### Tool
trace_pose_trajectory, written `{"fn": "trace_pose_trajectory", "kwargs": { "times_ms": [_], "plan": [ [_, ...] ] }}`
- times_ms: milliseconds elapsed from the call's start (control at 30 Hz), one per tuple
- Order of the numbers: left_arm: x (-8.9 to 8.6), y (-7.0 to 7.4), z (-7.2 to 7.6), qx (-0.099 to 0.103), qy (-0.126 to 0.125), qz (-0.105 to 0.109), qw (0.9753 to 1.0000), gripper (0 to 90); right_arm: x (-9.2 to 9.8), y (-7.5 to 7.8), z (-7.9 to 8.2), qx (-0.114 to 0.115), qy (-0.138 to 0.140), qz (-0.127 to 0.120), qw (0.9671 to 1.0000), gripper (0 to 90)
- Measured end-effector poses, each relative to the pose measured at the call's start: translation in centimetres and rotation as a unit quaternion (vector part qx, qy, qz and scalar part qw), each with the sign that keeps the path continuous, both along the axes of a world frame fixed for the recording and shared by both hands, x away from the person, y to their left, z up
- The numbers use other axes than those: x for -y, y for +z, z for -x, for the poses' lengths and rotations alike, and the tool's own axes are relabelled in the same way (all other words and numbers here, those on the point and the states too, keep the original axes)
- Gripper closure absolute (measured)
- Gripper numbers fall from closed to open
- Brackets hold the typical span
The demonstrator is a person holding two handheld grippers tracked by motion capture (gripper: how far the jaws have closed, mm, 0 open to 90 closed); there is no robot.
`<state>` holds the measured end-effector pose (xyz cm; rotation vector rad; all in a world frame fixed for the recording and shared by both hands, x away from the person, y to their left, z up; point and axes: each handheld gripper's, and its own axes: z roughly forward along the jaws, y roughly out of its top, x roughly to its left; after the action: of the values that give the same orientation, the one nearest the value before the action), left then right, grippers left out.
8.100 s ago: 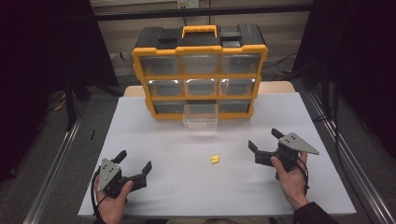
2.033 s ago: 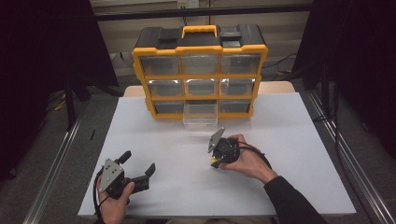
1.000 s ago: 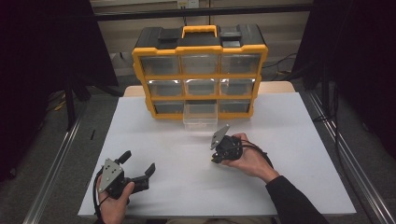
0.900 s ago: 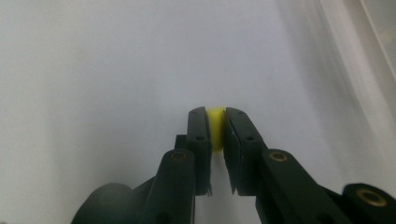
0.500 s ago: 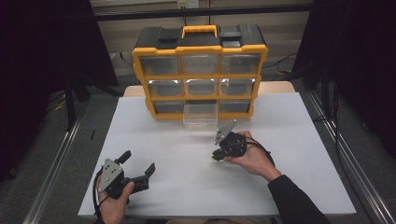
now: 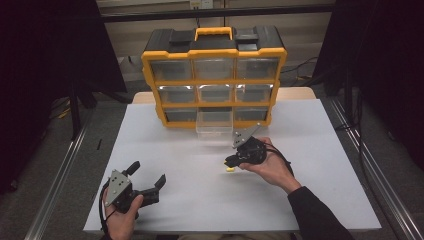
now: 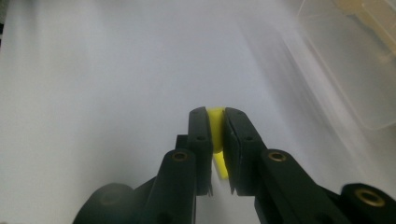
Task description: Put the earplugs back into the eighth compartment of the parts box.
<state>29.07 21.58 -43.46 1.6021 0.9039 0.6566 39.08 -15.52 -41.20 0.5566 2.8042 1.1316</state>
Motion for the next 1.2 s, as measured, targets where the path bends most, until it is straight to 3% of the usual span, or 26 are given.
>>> {"fn": "trace_pose_trajectory", "kwargs": {
  "times_ms": [600, 900, 1067, 1200],
  "plan": [
    [0.0, 0.0, 0.0, 0.003, 0.000, 0.002, 1.0000, 2.8, -0.6, 2.9, -0.6, 0.022, 0.004, -0.064, 0.9977, 81.0],
    [0.0, 0.1, 0.1, 0.005, -0.003, 0.001, 1.0000, 2.6, -1.1, 4.9, -1.4, 0.037, 0.006, -0.059, 0.9976, 81.0],
    [-0.1, 0.1, 0.1, 0.004, -0.002, 0.001, 1.0000, 2.6, -1.5, 5.7, -1.9, 0.049, 0.003, -0.039, 0.9980, 81.0],
    [0.1, 0.0, 0.1, 0.000, -0.005, 0.006, 1.0000, 2.5, -1.6, 6.4, -2.4, 0.049, -0.001, -0.038, 0.9981, 81.0]
  ]
}}
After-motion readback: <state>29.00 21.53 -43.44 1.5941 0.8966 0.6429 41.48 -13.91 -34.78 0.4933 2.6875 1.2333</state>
